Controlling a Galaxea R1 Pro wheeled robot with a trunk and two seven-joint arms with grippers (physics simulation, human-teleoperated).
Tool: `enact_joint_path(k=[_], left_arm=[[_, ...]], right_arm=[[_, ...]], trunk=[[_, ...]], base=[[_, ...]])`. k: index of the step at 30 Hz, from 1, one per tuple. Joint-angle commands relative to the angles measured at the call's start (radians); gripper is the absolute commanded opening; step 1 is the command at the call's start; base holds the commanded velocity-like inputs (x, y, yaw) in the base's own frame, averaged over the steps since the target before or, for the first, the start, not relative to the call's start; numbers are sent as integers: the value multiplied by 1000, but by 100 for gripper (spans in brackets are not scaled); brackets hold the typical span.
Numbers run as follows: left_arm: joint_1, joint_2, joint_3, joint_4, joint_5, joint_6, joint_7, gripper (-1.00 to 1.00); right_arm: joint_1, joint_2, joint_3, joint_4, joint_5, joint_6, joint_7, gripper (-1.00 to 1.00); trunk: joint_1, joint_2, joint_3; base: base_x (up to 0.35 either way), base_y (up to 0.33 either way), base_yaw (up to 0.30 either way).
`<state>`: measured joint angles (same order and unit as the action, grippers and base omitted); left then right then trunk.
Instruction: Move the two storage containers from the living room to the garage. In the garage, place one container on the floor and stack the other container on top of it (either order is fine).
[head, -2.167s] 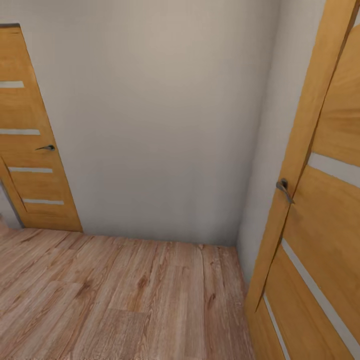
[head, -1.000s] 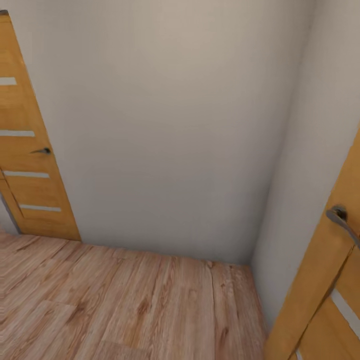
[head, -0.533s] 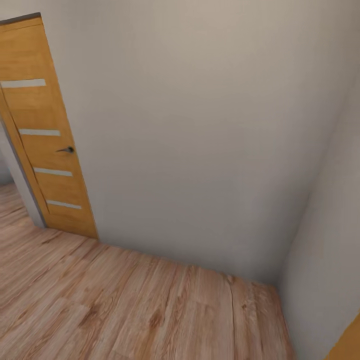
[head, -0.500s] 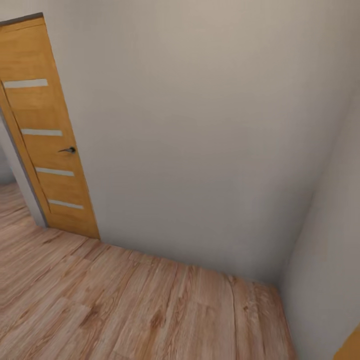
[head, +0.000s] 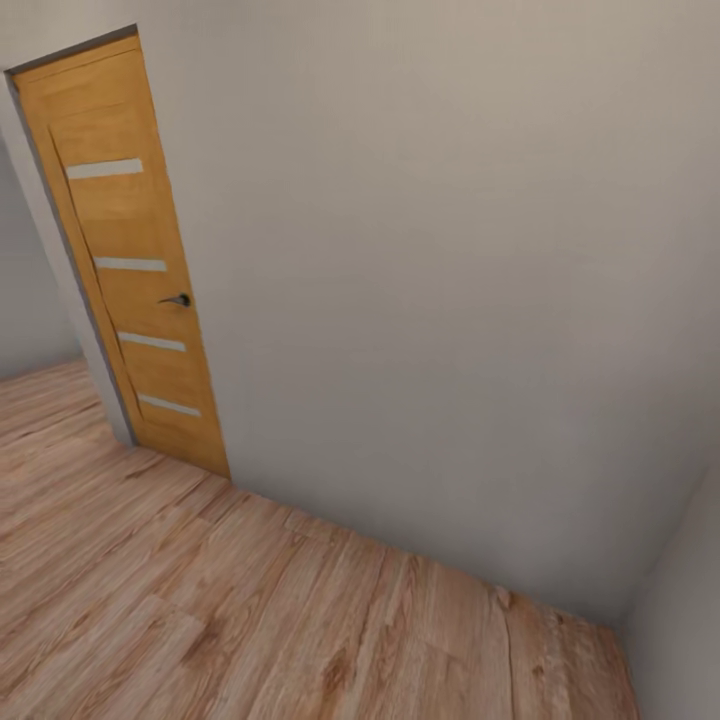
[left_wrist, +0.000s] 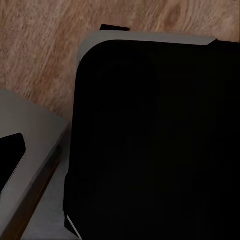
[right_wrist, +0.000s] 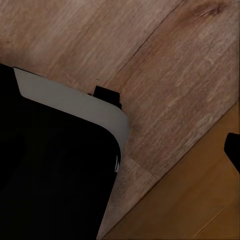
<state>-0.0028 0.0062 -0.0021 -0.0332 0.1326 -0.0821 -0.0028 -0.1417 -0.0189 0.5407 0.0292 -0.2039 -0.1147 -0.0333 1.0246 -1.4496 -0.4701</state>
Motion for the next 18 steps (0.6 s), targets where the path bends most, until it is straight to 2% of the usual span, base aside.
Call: enact_joint_path(k=[1,18], left_arm=[[0,0,-1,0,8,-2,0,100],[0,0,-1,0,8,-2,0,100]], right_arm=[[-1,1,9,3,-9,-6,0,100],[-1,1,9,3,-9,-7,0,100]], trunk=[[0,0,-1],[0,0,-1]], base=[[247,0,228],[226,0,247]])
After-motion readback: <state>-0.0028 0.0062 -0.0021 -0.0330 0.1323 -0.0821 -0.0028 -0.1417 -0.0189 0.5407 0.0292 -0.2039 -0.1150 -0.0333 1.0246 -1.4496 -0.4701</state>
